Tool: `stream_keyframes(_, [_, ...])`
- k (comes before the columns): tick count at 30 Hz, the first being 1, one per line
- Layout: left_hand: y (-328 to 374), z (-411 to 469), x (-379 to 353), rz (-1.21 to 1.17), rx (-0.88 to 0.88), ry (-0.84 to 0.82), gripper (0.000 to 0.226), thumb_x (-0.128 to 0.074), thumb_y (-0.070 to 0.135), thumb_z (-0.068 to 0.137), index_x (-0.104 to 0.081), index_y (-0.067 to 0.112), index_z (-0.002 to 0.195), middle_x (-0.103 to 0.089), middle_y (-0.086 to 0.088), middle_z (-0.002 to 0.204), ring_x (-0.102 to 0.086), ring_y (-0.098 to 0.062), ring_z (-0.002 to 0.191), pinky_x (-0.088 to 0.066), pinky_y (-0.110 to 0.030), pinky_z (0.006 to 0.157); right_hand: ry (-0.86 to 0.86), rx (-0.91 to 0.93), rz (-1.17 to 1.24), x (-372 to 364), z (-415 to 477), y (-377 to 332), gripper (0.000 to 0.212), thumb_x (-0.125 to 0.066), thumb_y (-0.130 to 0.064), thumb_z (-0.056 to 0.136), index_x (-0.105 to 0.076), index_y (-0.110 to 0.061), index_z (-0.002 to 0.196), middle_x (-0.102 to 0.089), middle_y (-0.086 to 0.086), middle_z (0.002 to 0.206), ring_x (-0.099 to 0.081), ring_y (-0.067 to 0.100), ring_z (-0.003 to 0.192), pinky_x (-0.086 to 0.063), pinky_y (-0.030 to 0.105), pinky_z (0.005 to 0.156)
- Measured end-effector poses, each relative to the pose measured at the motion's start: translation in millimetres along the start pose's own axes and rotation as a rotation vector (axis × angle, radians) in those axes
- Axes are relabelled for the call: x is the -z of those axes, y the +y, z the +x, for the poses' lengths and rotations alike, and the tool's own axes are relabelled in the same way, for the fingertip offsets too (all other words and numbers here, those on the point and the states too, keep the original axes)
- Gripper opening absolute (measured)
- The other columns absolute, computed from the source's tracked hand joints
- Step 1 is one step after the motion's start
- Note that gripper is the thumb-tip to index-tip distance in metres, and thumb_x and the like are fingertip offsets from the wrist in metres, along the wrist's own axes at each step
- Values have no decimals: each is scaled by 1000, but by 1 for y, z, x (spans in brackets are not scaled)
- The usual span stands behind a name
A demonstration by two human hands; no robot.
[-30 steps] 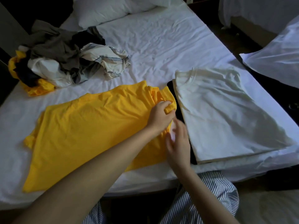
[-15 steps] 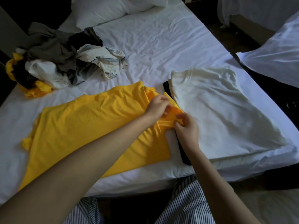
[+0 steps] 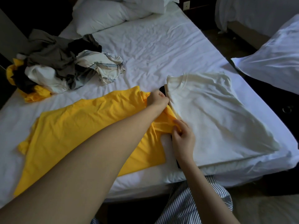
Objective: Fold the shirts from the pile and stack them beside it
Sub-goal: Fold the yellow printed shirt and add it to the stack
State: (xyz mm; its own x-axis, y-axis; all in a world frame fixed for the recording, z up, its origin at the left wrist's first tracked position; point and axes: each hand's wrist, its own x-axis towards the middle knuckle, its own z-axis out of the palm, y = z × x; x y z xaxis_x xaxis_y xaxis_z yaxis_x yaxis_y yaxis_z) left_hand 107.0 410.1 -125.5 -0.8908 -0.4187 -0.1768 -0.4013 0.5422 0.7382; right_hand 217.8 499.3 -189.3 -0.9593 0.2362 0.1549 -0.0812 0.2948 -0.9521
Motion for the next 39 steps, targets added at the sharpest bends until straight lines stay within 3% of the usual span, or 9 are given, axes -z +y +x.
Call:
stream_keyframes(4, [10, -4, 8, -236, -69, 120, 12, -55, 0, 82, -55, 13, 83, -52, 6, 74, -47, -15, 66, -35, -14, 44, 47, 56, -12, -1, -5, 0, 33, -55, 7, 82, -70, -6, 107, -63, 0, 101, -60, 22, 91, -46, 30, 79])
stream_keyframes(10, [23, -6, 11, -211, 80, 44, 26, -55, 6, 85, -57, 10, 111, -52, -12, 126, -54, -29, 108, -46, -28, 84, 48, 84, -9, 7, -13, -5, 45, -41, 2, 82, -61, -4, 122, -52, 5, 109, -49, 12, 97, -35, 12, 84])
stream_keyframes(14, [31, -7, 34, -238, 245, -64, 3, -55, 3, 87, -54, 4, 89, -51, -6, 85, -48, -18, 67, -39, -27, 66, 30, -21, -3, 6, -14, -9, 42, -39, -8, 95, -44, -11, 136, -53, 10, 122, -54, 28, 104, -44, 35, 91])
stream_keyframes(16, [31, -2, 41, -256, 243, -162, 20, -53, 2, 91, -46, 8, 73, -39, -1, 82, -36, -12, 63, -35, -26, 66, 36, -47, -1, 6, -14, -10, 41, -39, -10, 96, -42, -11, 137, -55, 9, 119, -56, 32, 99, -46, 43, 88])
stream_keyframes(21, [42, -5, 51, -276, 275, -307, 12, -55, 8, 95, -51, 6, 107, -44, -6, 100, -43, -20, 97, -41, -30, 92, 6, -29, -89, 11, -13, -8, 24, -49, 3, 91, -62, 2, 111, -61, 17, 105, -55, 29, 99, -32, 14, 80])
stream_keyframes(27, [31, -3, 71, -319, 142, -334, 10, -62, 12, 92, -56, 13, 99, -51, -4, 78, -51, -20, 77, -48, -35, 72, 85, -20, -115, 7, -21, -31, 22, -43, -4, 96, -60, 0, 110, -54, 8, 101, -48, 15, 85, -28, 15, 69])
stream_keyframes(30, [19, 0, 92, -418, 121, -340, 8, -65, 11, 89, -62, 12, 96, -56, -4, 76, -53, -16, 66, -48, -30, 64, 73, 111, -175, -4, -30, -49, 27, -39, -6, 96, -60, -1, 113, -55, 12, 102, -51, 20, 88, -35, 23, 73])
stream_keyframes(34, [-25, 10, 126, -536, 166, -271, 30, -66, 13, 88, -60, 7, 117, -62, -4, 85, -59, -16, 73, -50, -30, 67, -118, 376, -412, -26, -40, -62, 17, -43, -29, 91, -59, -35, 91, -58, 2, 100, -56, 18, 88, -47, 34, 79])
stream_keyframes(39, [-109, 11, 144, -401, 300, -150, 10, -69, 13, 86, -65, 13, 95, -62, -9, 97, -58, -21, 83, -47, -32, 77, -415, 733, -631, -54, -57, -51, 32, -42, -14, 75, -69, -13, 94, -58, 5, 85, -56, 25, 68, -35, 29, 63])
